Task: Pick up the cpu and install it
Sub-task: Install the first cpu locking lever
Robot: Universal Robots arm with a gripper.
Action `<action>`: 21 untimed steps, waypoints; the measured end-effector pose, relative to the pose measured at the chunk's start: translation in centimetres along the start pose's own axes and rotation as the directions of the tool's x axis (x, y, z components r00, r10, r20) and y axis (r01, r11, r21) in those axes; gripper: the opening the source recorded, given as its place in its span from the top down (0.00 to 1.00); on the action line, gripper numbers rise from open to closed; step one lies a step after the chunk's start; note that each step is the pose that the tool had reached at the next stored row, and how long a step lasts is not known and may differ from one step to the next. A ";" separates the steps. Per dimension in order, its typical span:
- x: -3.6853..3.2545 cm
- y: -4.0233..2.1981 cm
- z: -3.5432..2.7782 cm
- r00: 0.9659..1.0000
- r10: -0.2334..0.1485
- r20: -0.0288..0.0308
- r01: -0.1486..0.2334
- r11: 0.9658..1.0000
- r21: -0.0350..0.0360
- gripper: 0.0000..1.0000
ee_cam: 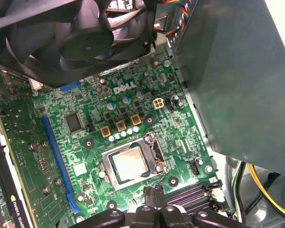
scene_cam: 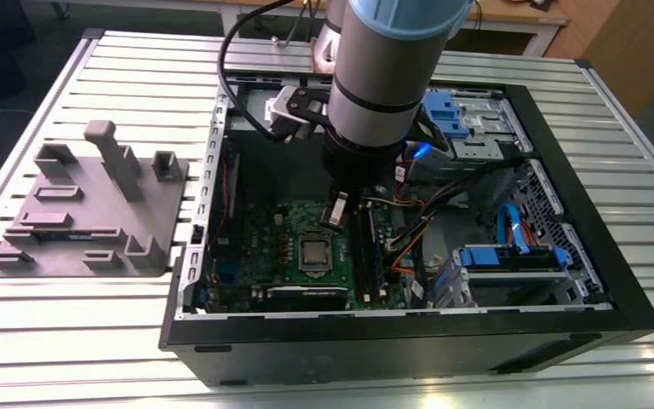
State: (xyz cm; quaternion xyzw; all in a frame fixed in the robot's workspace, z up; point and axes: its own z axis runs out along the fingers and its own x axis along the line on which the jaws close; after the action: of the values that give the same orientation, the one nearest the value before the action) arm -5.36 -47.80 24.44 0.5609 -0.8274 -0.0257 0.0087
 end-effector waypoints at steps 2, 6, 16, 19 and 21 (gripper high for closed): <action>0.00 0.00 0.00 1.000 0.000 0.000 0.000 1.000 0.000 0.90; 0.00 0.00 0.00 1.000 0.000 0.000 0.000 1.000 0.000 0.90; -0.09 -0.26 0.18 0.998 -0.059 -0.003 0.059 0.998 -0.001 0.90; -0.10 -0.29 0.28 0.995 -0.097 -0.005 0.097 0.995 -0.002 0.90; -0.09 -0.30 0.30 0.992 -0.129 -0.007 0.129 0.992 -0.002 0.90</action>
State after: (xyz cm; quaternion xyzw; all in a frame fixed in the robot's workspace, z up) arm -5.06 -47.81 24.13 0.6133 -0.7894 -0.0250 0.0105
